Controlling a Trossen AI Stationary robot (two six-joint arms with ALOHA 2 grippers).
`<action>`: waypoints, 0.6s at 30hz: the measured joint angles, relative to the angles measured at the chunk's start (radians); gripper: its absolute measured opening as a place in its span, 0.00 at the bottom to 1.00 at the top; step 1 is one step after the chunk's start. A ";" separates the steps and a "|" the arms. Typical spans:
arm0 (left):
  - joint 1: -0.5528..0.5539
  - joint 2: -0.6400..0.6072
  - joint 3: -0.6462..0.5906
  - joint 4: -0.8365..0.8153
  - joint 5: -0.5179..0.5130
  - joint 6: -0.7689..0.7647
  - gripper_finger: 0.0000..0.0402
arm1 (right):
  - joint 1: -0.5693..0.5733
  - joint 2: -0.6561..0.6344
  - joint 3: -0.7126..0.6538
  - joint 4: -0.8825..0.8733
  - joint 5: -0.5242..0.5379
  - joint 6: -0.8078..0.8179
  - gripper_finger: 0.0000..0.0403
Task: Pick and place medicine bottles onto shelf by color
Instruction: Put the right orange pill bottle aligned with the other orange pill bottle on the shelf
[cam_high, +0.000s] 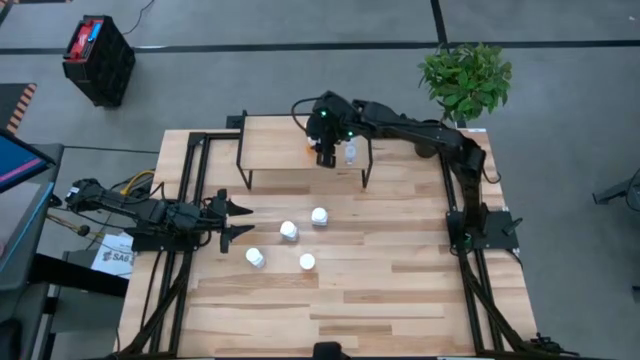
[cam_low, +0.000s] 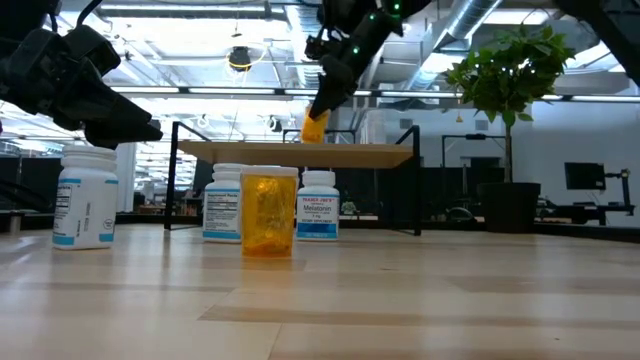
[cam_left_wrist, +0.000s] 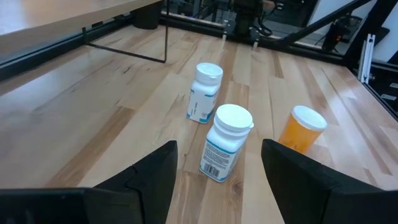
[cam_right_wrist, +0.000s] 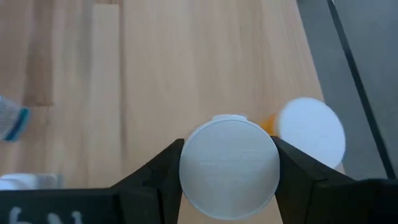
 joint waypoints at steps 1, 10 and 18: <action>0.000 0.000 0.000 0.000 0.000 0.000 0.55 | -0.005 0.004 0.000 0.001 0.001 -0.006 0.50; 0.000 0.000 0.000 -0.001 0.000 0.000 0.55 | -0.026 0.014 0.000 0.010 0.003 -0.008 0.50; 0.000 0.000 0.000 -0.002 0.000 0.000 0.55 | -0.024 0.014 0.000 0.007 0.003 -0.007 0.56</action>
